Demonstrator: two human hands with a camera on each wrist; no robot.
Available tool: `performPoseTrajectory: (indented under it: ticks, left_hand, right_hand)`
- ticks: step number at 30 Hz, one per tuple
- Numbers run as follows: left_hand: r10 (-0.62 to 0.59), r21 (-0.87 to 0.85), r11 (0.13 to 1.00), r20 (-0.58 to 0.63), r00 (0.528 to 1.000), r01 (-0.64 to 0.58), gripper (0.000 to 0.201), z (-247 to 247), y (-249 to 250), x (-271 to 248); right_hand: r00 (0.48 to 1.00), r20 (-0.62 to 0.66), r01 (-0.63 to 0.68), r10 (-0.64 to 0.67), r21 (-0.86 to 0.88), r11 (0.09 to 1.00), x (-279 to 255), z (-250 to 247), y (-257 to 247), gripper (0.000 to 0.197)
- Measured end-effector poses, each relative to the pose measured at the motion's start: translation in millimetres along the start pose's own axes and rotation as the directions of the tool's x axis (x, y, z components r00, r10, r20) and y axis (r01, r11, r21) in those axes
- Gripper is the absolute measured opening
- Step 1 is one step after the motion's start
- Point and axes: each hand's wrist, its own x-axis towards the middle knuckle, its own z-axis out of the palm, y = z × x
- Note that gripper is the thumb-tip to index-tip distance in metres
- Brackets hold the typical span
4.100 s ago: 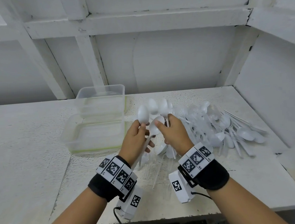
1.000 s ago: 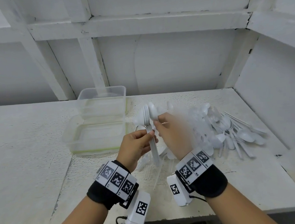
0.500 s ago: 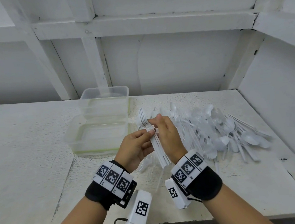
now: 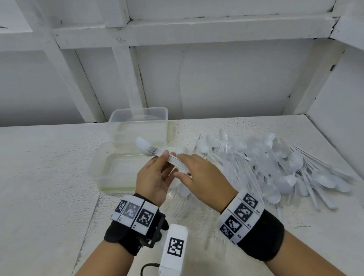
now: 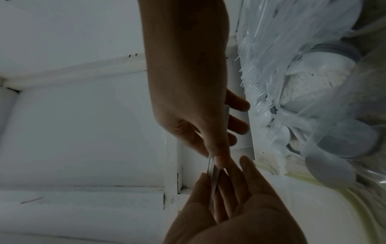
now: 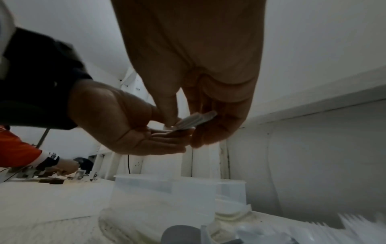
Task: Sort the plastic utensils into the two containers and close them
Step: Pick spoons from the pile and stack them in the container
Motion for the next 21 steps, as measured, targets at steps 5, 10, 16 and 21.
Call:
performPoseTrajectory:
  ticks: [5, 10, 16, 21]
  left_hand:
    - [0.059, 0.128, 0.99, 0.045, 0.997, -0.064, 0.013, -11, 14, 5]
    - [0.298, 0.876, 0.314, 0.275, 0.914, -0.366, 0.021, -54, 53, 22]
    - [0.444, 0.957, -0.151, 0.29, 0.848, -0.248, 0.027, -119, 103, 62]
    - [0.324, 0.998, -0.033, 0.053, 0.945, -0.045, 0.044, -140, 118, 91]
  right_hand:
    - [0.996, -0.083, 0.024, -0.019, 0.062, 0.998, 22, 8, -9, 0.037]
    - [0.999, -0.034, -0.036, 0.041, 0.133, 0.991, 59, 2, -7, 0.032]
    - [0.978, 0.204, -0.051, 0.048, 0.011, 0.999, 108, 19, -7, 0.03]
    - [0.922, 0.387, 0.042, 0.005, -0.113, 0.993, 133, 41, -21, 0.027]
